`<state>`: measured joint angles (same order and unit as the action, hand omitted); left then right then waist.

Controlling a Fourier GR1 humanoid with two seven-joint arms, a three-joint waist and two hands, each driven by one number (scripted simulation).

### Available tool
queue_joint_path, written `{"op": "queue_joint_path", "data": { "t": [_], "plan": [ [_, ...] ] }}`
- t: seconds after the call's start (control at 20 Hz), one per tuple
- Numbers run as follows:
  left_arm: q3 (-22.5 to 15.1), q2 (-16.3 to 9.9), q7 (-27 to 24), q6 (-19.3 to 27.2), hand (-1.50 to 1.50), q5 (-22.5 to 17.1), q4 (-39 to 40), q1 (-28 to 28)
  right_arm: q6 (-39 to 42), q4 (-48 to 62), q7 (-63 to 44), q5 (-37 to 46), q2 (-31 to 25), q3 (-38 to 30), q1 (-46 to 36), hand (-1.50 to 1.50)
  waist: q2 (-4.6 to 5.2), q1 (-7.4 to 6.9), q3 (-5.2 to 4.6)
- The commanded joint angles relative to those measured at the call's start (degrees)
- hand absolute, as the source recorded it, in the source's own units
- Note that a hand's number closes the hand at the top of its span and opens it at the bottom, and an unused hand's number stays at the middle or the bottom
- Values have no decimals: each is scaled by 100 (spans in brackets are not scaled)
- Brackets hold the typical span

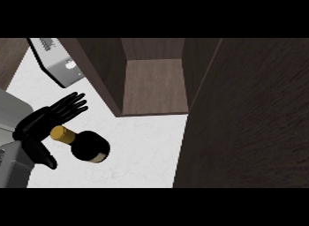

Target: Pick up the wine, place it into the cabinet and close the cabinet

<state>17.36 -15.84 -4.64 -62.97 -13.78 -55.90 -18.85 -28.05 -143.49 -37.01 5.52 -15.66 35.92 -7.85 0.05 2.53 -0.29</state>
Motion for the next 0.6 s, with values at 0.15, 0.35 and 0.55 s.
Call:
{"op": "queue_joint_path", "data": {
  "t": [0.15, 0.35, 0.55],
  "plan": [
    [-183, 84, -1252, -452, -150, 801, 586, -45, -95, -639, -82, 522, -171, 107, 43, -150, 19, 37, -5],
    [-343, 3, -1224, -627, -150, 800, 1096, -245, -156, -744, -45, 513, -284, 243, 185, -150, 8, 78, -5],
    [-591, 12, -1486, -888, -150, 886, 1173, -69, -157, -496, 143, 336, -332, 128, 123, -150, 11, -14, -2]
  ]
}}
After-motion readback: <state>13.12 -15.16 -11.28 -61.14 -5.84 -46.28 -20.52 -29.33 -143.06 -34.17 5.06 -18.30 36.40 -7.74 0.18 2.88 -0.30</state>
